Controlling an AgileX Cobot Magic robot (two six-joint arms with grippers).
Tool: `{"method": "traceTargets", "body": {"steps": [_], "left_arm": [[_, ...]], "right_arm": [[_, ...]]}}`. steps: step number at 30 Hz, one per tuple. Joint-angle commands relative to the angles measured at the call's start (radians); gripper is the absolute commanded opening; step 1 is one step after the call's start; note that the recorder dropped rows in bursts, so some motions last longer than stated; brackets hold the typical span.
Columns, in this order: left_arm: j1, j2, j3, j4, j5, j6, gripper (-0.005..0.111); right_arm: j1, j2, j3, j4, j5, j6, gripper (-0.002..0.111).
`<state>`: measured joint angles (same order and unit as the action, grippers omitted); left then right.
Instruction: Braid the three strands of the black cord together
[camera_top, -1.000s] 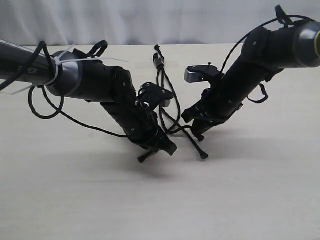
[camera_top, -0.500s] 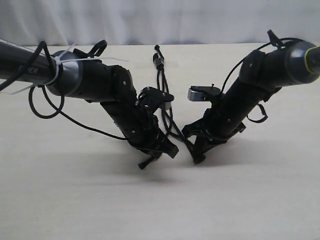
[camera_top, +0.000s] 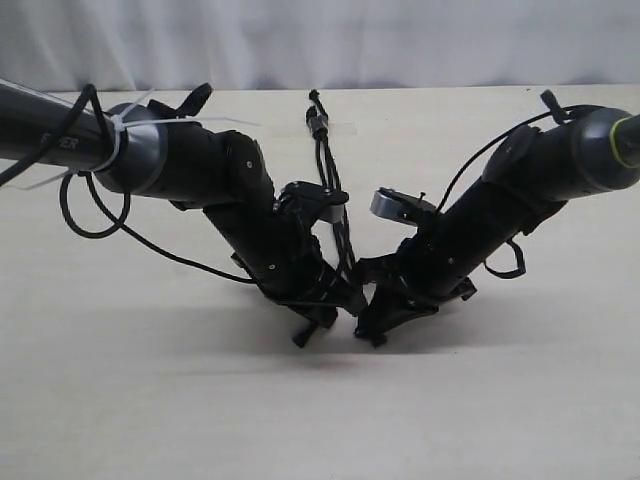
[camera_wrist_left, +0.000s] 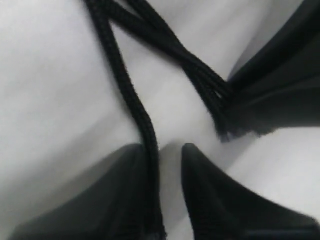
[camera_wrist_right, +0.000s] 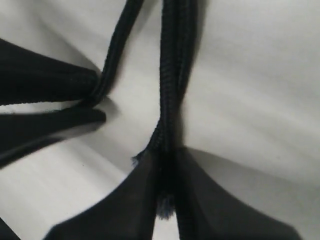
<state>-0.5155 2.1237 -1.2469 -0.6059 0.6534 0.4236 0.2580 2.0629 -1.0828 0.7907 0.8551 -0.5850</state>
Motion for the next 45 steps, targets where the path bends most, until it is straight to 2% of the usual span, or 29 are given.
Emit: {"method": "traceTargets", "body": {"steps": [1, 5, 9, 12, 15, 16, 18, 23, 26, 31, 33, 37, 45], "left_arm": [[-0.009, 0.022, 0.017, 0.025, 0.05, -0.005, 0.049], [0.018, -0.014, 0.017, 0.062, 0.078, -0.005, 0.051], [0.109, -0.106, 0.017, 0.164, 0.18, -0.09, 0.048], [0.18, -0.199, 0.017, 0.327, 0.26, -0.257, 0.027], [0.19, -0.321, 0.045, 0.523, 0.3, -0.375, 0.003], [0.19, -0.374, 0.067, 0.573, 0.292, -0.408, 0.0], [0.19, -0.474, 0.114, 0.626, 0.268, -0.464, 0.0], [0.203, -0.705, 0.299, 0.655, 0.21, -0.47, 0.0], [0.269, -0.869, 0.446, 0.606, 0.165, -0.472, 0.0], [0.452, -1.191, 0.699, 0.59, 0.029, -0.512, 0.0], [0.471, -1.33, 0.782, 0.583, -0.014, -0.512, 0.0], [0.471, -1.459, 0.833, 0.594, -0.042, -0.512, 0.0], [0.471, -1.495, 0.833, 0.594, -0.04, -0.507, 0.0]], "right_arm": [[-0.002, -0.013, 0.019, -0.043, -0.036, 0.007, 0.031], [-0.026, -0.063, 0.019, -0.052, -0.046, 0.049, 0.034], [-0.113, -0.138, 0.019, -0.132, 0.018, 0.117, 0.032], [-0.183, -0.209, 0.019, -0.278, 0.062, 0.237, 0.022], [-0.225, -0.31, 0.044, -0.4, 0.068, 0.345, 0.006], [-0.233, -0.351, 0.062, -0.431, 0.066, 0.365, 0.004], [-0.235, -0.428, 0.099, -0.488, 0.056, 0.365, 0.004], [-0.233, -0.647, 0.267, -0.606, -0.003, 0.356, 0.004], [-0.233, -0.805, 0.405, -0.631, -0.102, 0.356, 0.004], [-0.233, -1.17, 0.6, -0.586, -0.209, 0.356, 0.004], [-0.233, -1.357, 0.654, -0.584, -0.26, 0.356, 0.004], [-0.233, -1.648, 0.761, -0.566, -0.423, 0.396, 0.004], [-0.233, -1.967, 0.767, -0.566, -0.41, 0.396, 0.004]]}}
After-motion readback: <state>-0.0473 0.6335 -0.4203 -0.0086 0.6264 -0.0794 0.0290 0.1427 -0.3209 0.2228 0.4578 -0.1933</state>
